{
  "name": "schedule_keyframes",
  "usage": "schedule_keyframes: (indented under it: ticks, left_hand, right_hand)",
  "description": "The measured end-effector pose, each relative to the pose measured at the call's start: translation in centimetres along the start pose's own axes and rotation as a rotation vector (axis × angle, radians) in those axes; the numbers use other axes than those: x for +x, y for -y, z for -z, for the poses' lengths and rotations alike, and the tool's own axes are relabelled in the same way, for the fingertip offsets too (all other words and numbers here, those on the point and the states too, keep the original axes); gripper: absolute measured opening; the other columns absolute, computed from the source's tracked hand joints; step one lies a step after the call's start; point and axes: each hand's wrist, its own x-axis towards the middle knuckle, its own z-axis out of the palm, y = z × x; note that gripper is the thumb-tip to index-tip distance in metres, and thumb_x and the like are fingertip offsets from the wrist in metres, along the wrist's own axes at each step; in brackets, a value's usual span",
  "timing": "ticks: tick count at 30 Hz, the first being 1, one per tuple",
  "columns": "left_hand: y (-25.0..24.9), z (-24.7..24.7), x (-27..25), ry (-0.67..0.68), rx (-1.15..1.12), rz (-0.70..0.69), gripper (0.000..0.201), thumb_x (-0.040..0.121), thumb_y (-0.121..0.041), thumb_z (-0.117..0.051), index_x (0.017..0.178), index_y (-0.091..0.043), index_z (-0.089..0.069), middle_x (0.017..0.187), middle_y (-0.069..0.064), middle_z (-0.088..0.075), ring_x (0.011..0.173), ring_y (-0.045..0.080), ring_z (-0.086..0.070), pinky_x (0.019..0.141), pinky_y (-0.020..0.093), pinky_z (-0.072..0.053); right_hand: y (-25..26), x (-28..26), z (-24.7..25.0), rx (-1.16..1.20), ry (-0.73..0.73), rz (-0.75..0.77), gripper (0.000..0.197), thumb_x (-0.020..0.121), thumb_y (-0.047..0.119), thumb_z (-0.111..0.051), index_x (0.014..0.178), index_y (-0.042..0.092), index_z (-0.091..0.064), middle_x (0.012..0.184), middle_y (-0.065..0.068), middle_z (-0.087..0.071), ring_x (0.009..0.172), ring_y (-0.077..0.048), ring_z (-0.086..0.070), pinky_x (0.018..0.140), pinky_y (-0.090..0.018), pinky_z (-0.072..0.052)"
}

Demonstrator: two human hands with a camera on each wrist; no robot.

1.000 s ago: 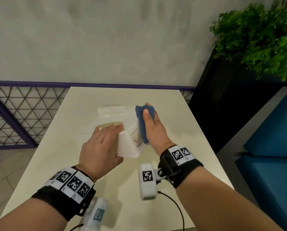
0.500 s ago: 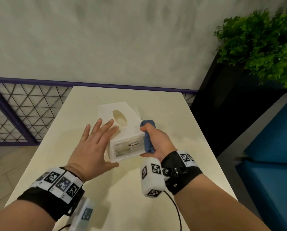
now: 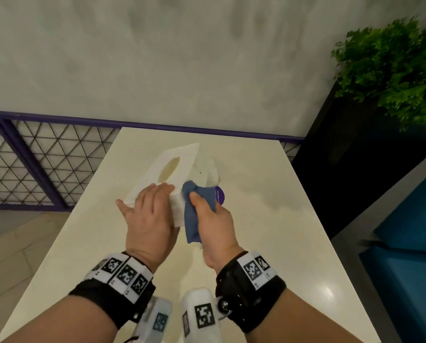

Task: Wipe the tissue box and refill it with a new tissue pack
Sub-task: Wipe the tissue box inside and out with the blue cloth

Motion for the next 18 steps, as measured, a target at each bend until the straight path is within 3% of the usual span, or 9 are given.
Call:
schedule_keyframes:
  ticks: [3,6,8,10,11,12,13,14,18]
  left_hand:
    - [0.8,1.2,0.3,0.075,-0.191,0.180,0.075,0.064,-0.007,-0.080,0.127,-0.018,-0.040,0.132,0.006,-0.051,0.140,0.030,-0.029,0.093,0.074,-0.032]
    - [1.0,2.2,0.5,0.059,-0.271,0.295,0.072,0.071,-0.011,-0.076,0.130,-0.024,-0.038,0.139,-0.004,-0.041,0.145,0.023,-0.020,0.080,0.056,-0.050]
    - [1.0,2.3,0.6,0.043,-0.306,0.253,0.073,0.069,-0.011,-0.076,0.131,-0.023,-0.039,0.136,-0.002,-0.041,0.141,0.027,-0.028,0.079,0.050,-0.050]
    - [0.7,2.0,0.9,0.034,-0.365,0.222,0.073,0.067,-0.011,-0.077,0.128,-0.024,-0.040,0.126,0.001,-0.048,0.125,0.030,-0.047,0.081,0.045,-0.051]
    - [0.3,1.9,1.1,0.043,-0.409,0.242,0.072,0.066,-0.014,-0.079,0.126,-0.027,-0.040,0.120,-0.001,-0.052,0.114,0.026,-0.054,0.079,0.041,-0.051]
    - [-0.1,2.1,1.2,0.060,-0.479,0.281,0.072,0.066,-0.017,-0.081,0.123,-0.029,-0.040,0.116,-0.004,-0.056,0.105,0.020,-0.059,0.076,0.038,-0.051]
    - [-0.4,2.2,1.3,0.076,-0.559,0.315,0.071,0.065,-0.020,-0.083,0.121,-0.031,-0.040,0.111,-0.009,-0.058,0.098,0.013,-0.061,0.074,0.035,-0.051]
    - [-0.5,2.4,1.2,0.082,-0.617,0.334,0.070,0.065,-0.020,-0.084,0.118,-0.033,-0.041,0.107,-0.015,-0.058,0.093,0.003,-0.061,0.073,0.031,-0.050]
    - [0.1,3.7,0.5,0.099,-0.634,0.276,0.072,0.063,-0.011,-0.086,0.118,-0.030,-0.044,0.108,-0.027,-0.050,0.094,-0.017,-0.052,0.070,0.018,-0.046]
  right_hand:
    - [1.8,0.5,1.3,0.003,-0.087,0.044,0.032,0.088,0.041,-0.060,0.108,0.018,-0.064,0.104,-0.003,-0.070,0.097,-0.021,-0.066,0.088,-0.039,-0.054]
    - [4.2,1.1,2.7,0.064,-0.147,0.138,0.019,0.090,0.043,-0.056,0.094,0.025,-0.062,0.096,0.000,-0.069,0.088,-0.016,-0.066,0.084,-0.038,-0.054]
    - [5.2,0.8,2.4,0.010,-0.091,0.215,0.018,0.091,0.044,-0.055,0.094,0.027,-0.061,0.093,0.003,-0.068,0.083,-0.011,-0.064,0.078,-0.031,-0.052]
    - [5.0,0.1,0.8,-0.196,0.016,0.285,0.036,0.090,0.053,-0.048,0.114,0.029,-0.060,0.111,-0.002,-0.066,0.106,-0.019,-0.062,0.092,-0.036,-0.050]
    - [4.3,-0.2,-0.2,-0.424,0.096,0.361,0.046,0.091,0.058,-0.039,0.128,0.035,-0.052,0.132,-0.006,-0.055,0.128,-0.024,-0.048,0.106,-0.042,-0.038]
    - [3.3,-0.1,-0.7,-0.683,0.172,0.460,0.048,0.093,0.060,-0.029,0.138,0.045,-0.039,0.152,-0.004,-0.034,0.144,-0.024,-0.023,0.115,-0.048,-0.019]
    - [2.7,0.2,-0.9,-0.864,0.211,0.559,0.046,0.096,0.057,-0.023,0.141,0.052,-0.027,0.160,0.003,-0.013,0.149,-0.021,-0.001,0.116,-0.051,-0.002]
    - [2.6,0.8,-0.5,-0.940,0.229,0.617,0.044,0.098,0.053,-0.022,0.142,0.054,-0.022,0.162,0.008,-0.001,0.149,-0.017,0.011,0.114,-0.052,0.009]
    - [5.0,4.6,2.8,-0.974,0.050,0.618,0.043,0.099,0.052,-0.020,0.142,0.054,-0.022,0.162,0.012,-0.004,0.149,-0.013,0.004,0.112,-0.059,0.010]
